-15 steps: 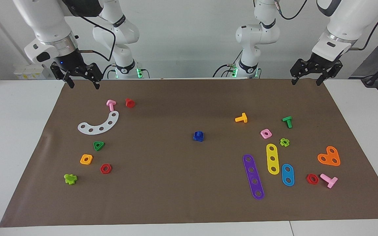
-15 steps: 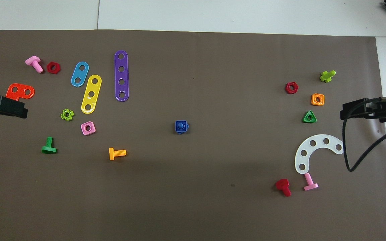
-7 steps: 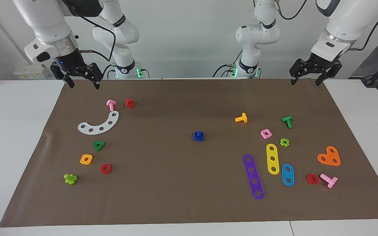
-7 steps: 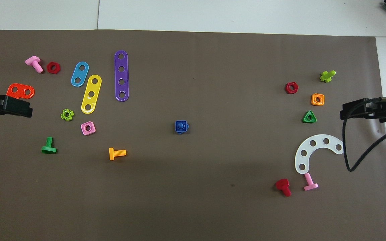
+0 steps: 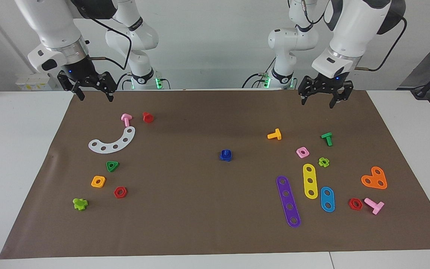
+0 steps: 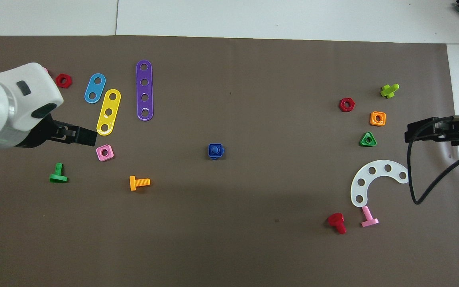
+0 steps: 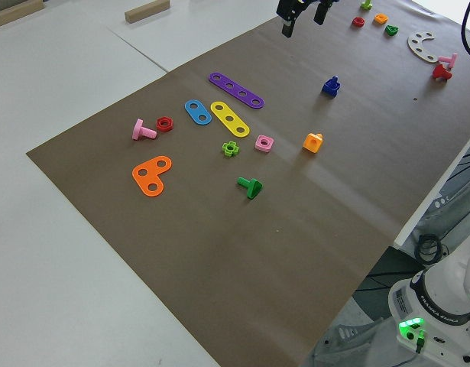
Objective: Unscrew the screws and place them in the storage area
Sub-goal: 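Move the left gripper over the blue nut on the bolt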
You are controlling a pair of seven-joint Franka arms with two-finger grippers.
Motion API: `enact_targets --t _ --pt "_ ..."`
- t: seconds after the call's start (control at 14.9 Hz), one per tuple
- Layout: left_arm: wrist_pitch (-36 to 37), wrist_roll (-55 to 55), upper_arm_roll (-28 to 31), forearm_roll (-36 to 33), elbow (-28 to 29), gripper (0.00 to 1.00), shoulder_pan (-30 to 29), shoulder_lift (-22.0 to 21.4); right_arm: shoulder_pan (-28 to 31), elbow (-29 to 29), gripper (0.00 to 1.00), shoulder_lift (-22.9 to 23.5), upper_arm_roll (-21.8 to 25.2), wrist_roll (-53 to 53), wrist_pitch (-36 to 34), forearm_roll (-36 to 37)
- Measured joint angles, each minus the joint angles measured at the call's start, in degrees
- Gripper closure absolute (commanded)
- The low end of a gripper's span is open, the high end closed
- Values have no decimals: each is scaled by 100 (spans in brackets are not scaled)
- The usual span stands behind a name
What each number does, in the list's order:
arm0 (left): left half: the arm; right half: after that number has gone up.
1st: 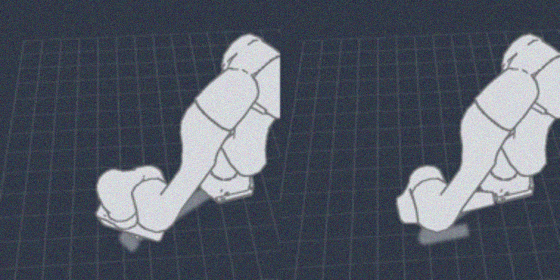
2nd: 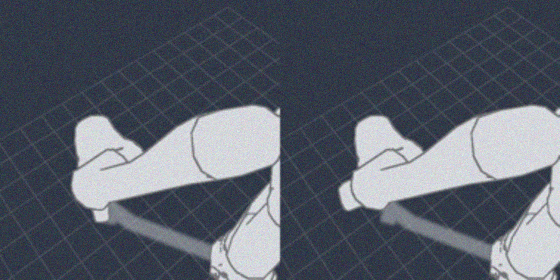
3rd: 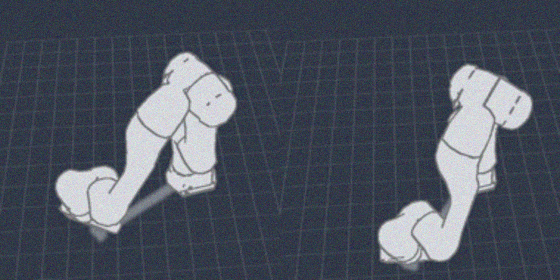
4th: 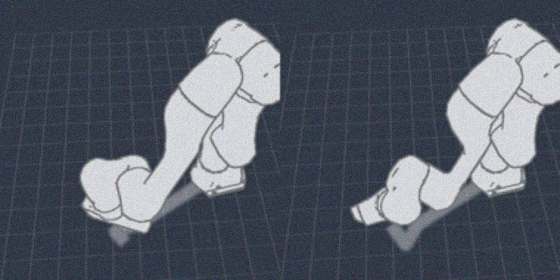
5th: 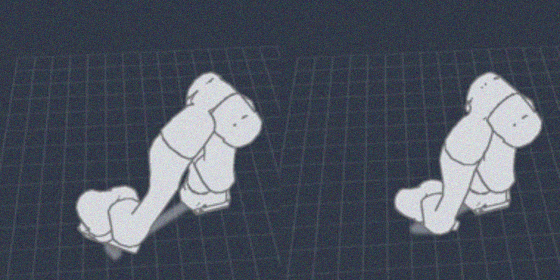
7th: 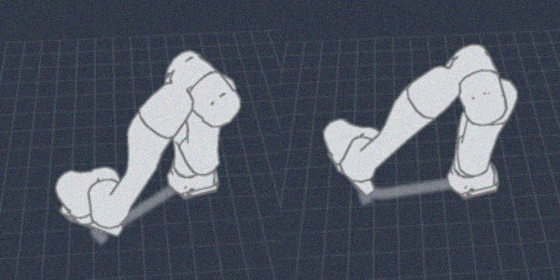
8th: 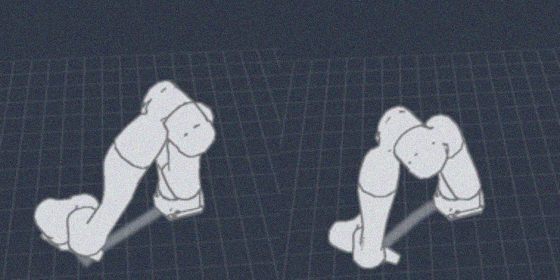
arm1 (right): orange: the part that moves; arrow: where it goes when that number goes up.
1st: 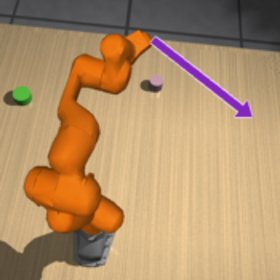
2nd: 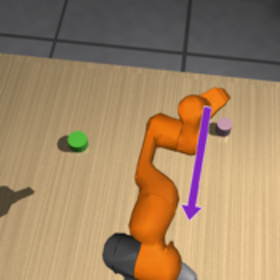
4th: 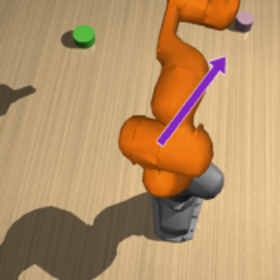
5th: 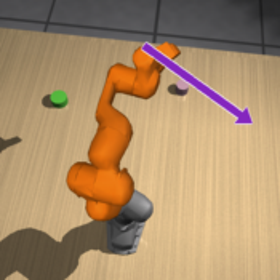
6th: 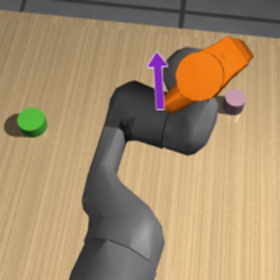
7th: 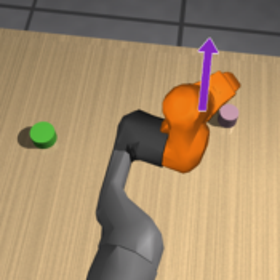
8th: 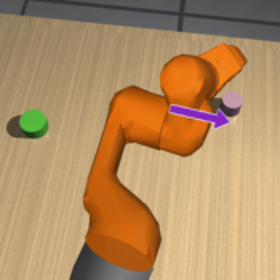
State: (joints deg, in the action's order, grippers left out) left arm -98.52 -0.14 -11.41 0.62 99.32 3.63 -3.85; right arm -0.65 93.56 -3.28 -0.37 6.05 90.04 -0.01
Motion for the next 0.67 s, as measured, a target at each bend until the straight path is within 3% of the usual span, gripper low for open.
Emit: enact_targets --t 0.4,0.67 --pt "-1217 -912 -977 5 794 4 64 96 0 0 0 0 0 0 0 0" --pt "-1828 -1505 -1407 6 994 5 166 549 0 0 0 0 0 0 0 0"
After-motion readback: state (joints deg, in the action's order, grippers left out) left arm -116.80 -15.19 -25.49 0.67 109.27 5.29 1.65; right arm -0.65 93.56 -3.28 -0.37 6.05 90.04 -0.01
